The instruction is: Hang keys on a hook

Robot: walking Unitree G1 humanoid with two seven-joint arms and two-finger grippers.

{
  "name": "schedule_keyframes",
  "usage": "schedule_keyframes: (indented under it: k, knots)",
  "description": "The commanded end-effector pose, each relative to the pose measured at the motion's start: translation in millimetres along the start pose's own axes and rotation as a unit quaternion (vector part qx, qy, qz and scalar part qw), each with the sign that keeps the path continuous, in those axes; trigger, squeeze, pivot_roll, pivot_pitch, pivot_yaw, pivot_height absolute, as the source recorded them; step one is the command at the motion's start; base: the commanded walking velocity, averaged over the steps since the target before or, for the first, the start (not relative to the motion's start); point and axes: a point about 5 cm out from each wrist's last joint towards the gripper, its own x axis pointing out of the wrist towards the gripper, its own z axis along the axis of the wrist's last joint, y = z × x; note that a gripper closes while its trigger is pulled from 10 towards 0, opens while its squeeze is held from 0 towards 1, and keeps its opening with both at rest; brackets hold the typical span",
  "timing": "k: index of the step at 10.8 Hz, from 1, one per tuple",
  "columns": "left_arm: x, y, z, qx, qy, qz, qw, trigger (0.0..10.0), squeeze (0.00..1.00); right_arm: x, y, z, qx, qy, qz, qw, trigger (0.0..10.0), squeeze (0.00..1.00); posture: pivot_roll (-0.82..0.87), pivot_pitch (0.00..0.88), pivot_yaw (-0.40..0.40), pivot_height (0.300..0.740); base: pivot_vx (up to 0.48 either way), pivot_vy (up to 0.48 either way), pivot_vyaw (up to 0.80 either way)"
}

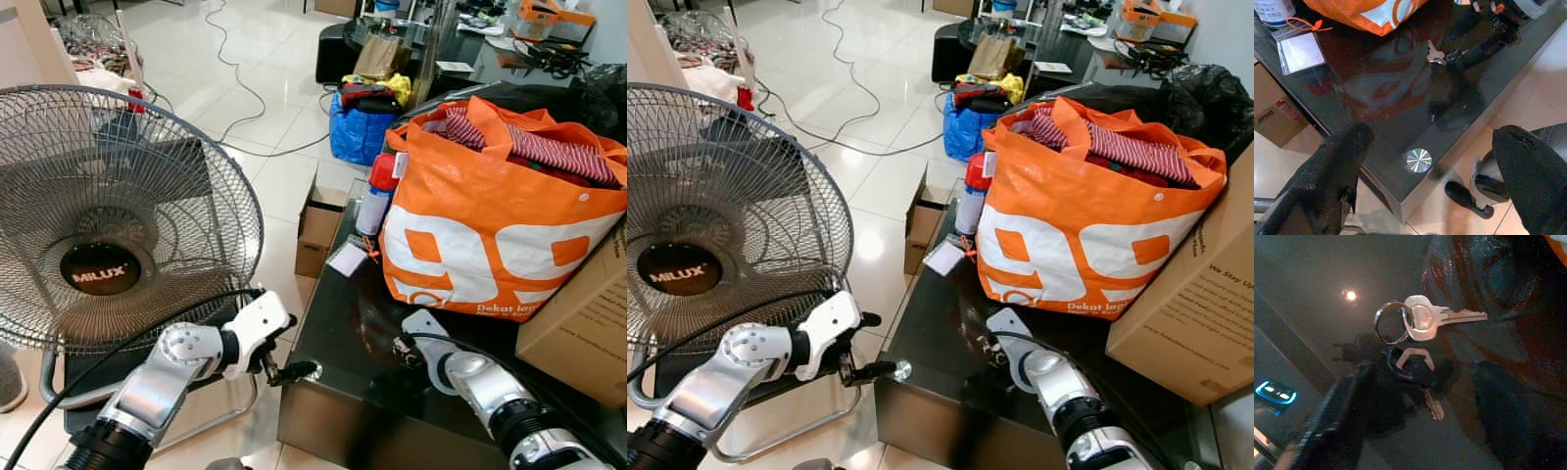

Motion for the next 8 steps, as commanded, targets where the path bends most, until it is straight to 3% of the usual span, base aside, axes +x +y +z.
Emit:
schedule_keyframes:
  k: [1,8]
  knots:
    - [-0.3,-0.3,7.4,0.016,-0.011,-0.005,1.0,10.0,0.0,-2.0,-7.4,1.7,0.0,-0.003,-0.007,1.0,0.0,0.0,0.01,0.0,-0.088,0.74,0.0,0.0,0.0]
    - [-5.3,3.9,8.7,0.027,-0.01,-0.007,1.0,10.0,0.0,1.1,-2.8,0.8,0.016,-0.006,0.003,1.0,0.0,0.0,0.02,0.0,-0.073,0.74,0.0,0.0,0.0]
